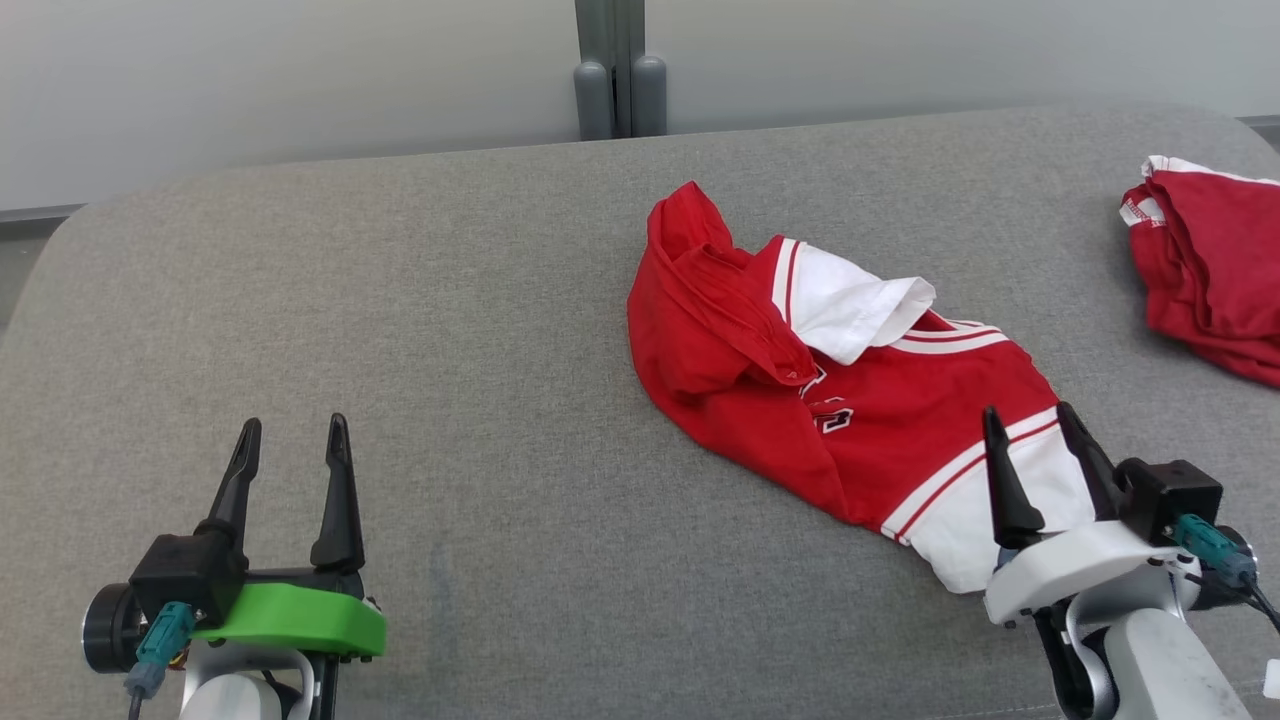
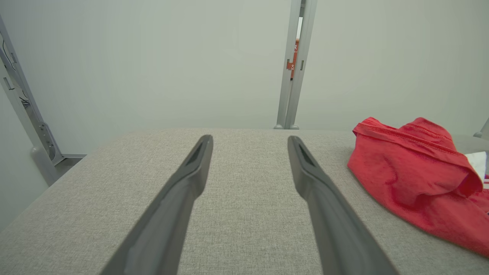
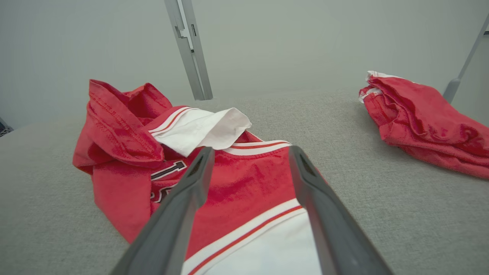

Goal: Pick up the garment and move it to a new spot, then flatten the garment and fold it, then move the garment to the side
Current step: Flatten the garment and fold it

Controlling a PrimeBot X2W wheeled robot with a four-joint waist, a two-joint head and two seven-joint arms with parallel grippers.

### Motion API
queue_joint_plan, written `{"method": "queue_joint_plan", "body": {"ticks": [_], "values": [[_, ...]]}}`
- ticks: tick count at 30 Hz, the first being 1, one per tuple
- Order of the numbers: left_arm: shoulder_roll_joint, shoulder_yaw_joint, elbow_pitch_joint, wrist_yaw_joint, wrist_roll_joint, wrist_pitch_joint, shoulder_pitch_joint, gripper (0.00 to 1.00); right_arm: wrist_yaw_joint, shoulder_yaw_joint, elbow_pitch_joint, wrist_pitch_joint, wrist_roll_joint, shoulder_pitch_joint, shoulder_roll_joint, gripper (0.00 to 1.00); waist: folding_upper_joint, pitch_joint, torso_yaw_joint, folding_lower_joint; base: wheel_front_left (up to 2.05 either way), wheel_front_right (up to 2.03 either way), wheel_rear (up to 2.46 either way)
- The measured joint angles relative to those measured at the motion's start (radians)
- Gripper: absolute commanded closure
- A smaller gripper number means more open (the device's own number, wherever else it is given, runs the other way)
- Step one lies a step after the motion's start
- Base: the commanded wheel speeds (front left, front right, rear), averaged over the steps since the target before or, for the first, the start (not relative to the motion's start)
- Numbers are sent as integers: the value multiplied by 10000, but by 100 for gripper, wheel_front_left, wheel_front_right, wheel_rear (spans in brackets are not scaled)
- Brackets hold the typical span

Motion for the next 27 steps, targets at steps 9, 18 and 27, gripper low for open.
{"method": "queue_joint_plan", "body": {"ticks": [9,18,27], "values": [[-8,-121,56,-2,-4,2,-76,0,0,1442,476,132,36,-1539,182,0,0,176,263,0,0,0,0],[-27,-311,190,-13,-109,2,-305,0,0,1758,3074,23,150,-2961,180,0,0,489,959,0,0,0,0],[-31,-430,240,-13,-136,0,-421,0,0,1858,5129,-238,890,-3686,431,0,0,761,1450,0,0,0,0]]}}
